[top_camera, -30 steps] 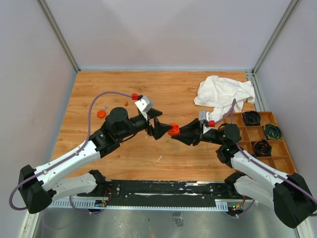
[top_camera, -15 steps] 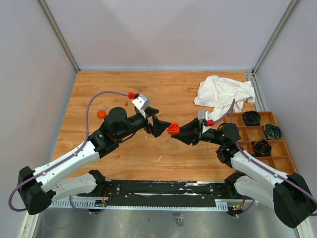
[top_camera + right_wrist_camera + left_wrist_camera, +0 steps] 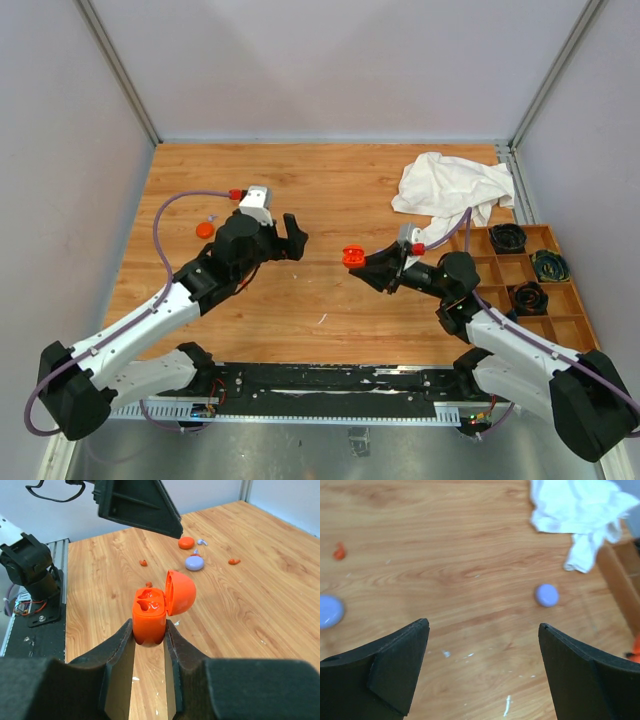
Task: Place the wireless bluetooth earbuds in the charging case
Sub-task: Open the charging case, then pick up the earbud from the center of the board.
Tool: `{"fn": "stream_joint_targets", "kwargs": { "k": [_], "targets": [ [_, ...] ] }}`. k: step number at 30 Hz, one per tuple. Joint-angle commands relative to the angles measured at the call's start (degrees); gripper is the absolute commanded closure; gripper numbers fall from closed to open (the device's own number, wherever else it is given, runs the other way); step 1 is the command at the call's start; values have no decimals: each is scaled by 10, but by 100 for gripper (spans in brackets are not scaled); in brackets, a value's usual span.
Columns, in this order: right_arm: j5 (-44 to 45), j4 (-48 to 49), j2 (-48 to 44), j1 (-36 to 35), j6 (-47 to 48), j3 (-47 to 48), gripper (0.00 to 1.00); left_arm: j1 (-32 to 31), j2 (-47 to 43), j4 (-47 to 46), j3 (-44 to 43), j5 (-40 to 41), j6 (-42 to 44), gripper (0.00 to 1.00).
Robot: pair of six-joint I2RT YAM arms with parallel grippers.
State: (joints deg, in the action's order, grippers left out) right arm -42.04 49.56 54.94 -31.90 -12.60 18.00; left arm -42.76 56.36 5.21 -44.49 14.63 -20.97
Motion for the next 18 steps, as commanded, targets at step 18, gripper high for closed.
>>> {"fn": "stream_joint_targets", "kwargs": {
  "k": [18],
  "targets": [
    [77, 48, 11, -9, 17, -40, 92, 177, 75, 244, 54, 49, -166, 10]
  ]
}}
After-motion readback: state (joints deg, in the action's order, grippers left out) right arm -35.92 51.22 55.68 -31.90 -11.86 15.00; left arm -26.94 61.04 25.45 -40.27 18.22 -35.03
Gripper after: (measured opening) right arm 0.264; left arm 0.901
